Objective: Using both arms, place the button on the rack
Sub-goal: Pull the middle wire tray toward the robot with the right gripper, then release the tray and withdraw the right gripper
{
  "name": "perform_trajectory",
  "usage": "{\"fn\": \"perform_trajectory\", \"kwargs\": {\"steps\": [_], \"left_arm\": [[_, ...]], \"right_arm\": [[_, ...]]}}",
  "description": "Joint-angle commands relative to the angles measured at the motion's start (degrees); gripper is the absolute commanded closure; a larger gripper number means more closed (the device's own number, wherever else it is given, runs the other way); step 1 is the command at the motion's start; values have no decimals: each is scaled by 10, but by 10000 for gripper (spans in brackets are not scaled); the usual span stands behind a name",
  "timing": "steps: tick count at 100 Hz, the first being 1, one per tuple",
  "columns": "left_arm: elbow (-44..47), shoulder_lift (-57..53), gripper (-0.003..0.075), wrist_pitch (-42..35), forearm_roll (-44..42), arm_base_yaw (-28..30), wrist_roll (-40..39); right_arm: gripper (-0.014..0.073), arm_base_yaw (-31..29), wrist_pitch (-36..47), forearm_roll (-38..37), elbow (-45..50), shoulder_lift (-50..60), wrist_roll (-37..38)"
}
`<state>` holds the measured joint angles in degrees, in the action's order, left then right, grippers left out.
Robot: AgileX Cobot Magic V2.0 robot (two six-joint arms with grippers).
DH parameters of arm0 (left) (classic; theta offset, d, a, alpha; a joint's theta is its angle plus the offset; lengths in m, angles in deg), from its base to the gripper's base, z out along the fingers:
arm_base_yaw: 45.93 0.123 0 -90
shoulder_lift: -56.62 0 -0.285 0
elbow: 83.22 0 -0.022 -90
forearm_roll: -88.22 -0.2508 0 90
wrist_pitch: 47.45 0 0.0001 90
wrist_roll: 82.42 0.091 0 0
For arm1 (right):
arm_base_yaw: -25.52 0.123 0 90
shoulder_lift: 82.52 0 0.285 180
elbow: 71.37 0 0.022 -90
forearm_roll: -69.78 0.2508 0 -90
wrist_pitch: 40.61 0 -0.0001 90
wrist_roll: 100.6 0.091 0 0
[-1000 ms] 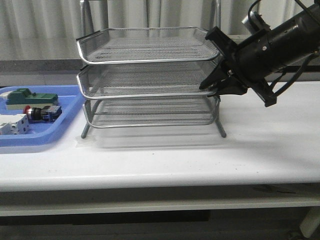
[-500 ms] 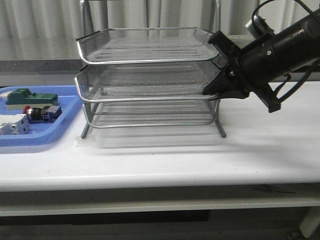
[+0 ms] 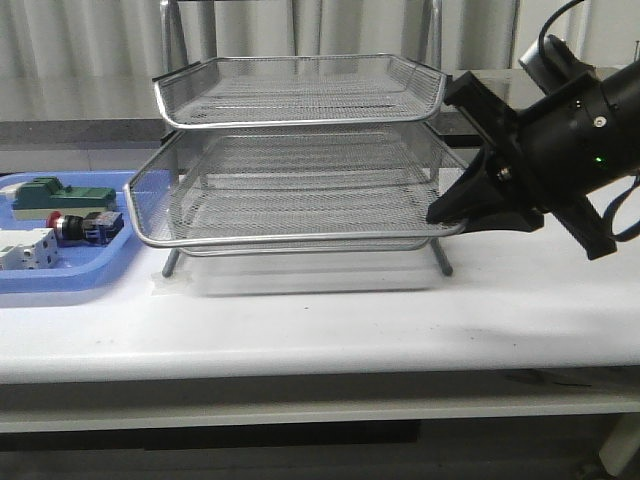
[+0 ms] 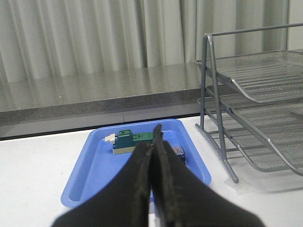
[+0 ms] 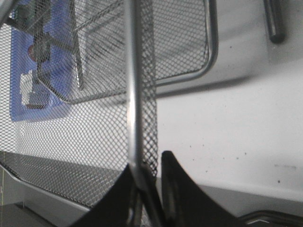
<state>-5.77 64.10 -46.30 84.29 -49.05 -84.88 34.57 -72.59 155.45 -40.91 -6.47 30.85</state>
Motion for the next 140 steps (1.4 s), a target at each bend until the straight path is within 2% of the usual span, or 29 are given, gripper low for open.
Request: {"fn": "perform_trajectory", "kwargs": {"steps": [1, 26, 35, 59, 66, 81, 91, 102, 121, 140], "left_arm": [[19, -17, 741, -47, 3, 1, -6], [19, -17, 741, -47, 3, 1, -6], [19, -17, 741, -47, 3, 1, -6], [19, -17, 741, -47, 3, 1, -6], [19, -17, 741, -47, 3, 1, -6], [19, -17, 741, -47, 3, 1, -6], [19, -17, 741, -47, 3, 1, -6], [19, -17, 741, -47, 3, 1, -6], [19, -17, 741, -47, 3, 1, -6], [19, -17, 741, -47, 3, 1, -6]], "right_arm": [[612, 0, -8, -35, 17, 28, -11], [581, 0, -8, -35, 45, 43, -22], [514, 0, -11, -35, 45, 43, -28], [244, 0, -21, -35, 45, 69, -45], [216, 0, -20, -36, 45, 89, -55], [216, 0, -21, -59, 45, 135, -61], [216, 0, -25, -102, 45, 164, -50], [216, 0, -25, -178, 45, 196, 3], [216, -1, -25, -390, 45, 260, 150], [218, -1, -26, -551, 45, 347, 271]]}}
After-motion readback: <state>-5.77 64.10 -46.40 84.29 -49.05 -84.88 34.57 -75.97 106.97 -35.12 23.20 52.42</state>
